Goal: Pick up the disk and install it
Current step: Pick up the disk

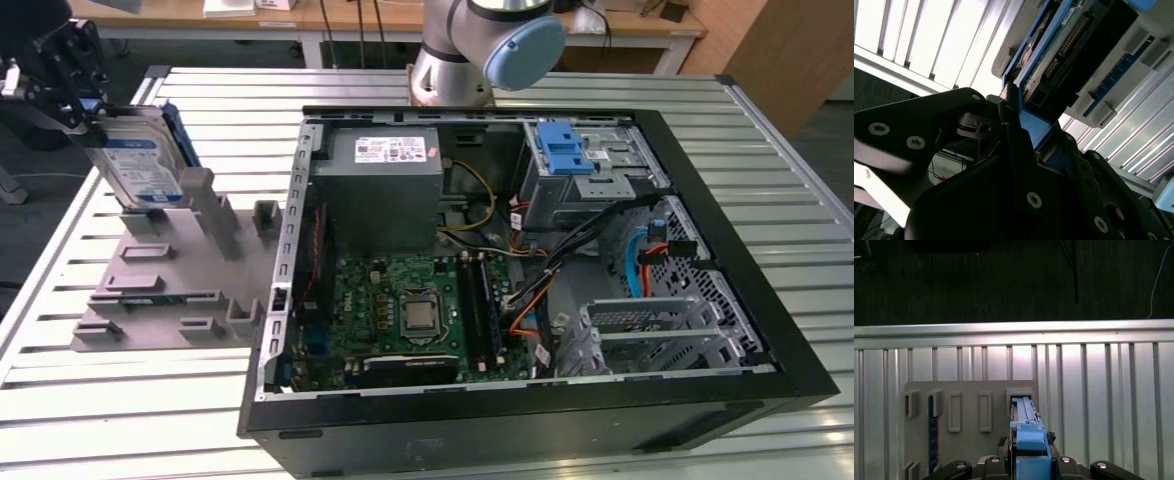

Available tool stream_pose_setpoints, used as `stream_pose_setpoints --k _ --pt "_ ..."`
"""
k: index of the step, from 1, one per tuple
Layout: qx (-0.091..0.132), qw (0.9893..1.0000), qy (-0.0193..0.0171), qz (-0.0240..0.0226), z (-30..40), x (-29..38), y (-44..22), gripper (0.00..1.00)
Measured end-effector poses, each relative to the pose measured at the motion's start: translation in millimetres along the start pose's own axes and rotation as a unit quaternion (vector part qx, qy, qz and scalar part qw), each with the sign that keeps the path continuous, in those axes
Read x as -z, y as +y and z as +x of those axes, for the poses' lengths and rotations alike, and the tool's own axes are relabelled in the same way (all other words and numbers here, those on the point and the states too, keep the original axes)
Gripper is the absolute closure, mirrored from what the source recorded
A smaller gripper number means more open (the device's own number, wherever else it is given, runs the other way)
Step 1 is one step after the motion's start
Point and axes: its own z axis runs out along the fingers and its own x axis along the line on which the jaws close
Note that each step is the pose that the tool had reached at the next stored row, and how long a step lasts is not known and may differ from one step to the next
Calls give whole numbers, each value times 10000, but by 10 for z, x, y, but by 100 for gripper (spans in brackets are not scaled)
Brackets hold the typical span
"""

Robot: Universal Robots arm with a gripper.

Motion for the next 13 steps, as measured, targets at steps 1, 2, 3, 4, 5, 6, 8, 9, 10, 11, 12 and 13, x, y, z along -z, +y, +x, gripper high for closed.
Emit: stream_pose_setpoints --k 1,2,3,4,5,6,8,9,10,11,12,13 --pt "0 10000 0 0 0 4 0 63" --pt "0 10000 0 0 0 7 1 63" --pt "0 10000 0 0 0 9 1 63" --pt "0 10000 0 1 0 13 1 63" --pt "0 10000 0 1 0 16 1 63" --pt "0 10000 0 1 0 18 1 63" --pt "0 10000 0 1 0 26 2 63" --pt "0 10000 0 1 0 29 2 63" --pt "0 10000 0 2 0 32 2 63" --pt "0 10000 0 3 0 35 2 63" --pt "0 10000 0 3 -1 38 3 63" --pt "0 10000 0 3 -1 41 3 63"
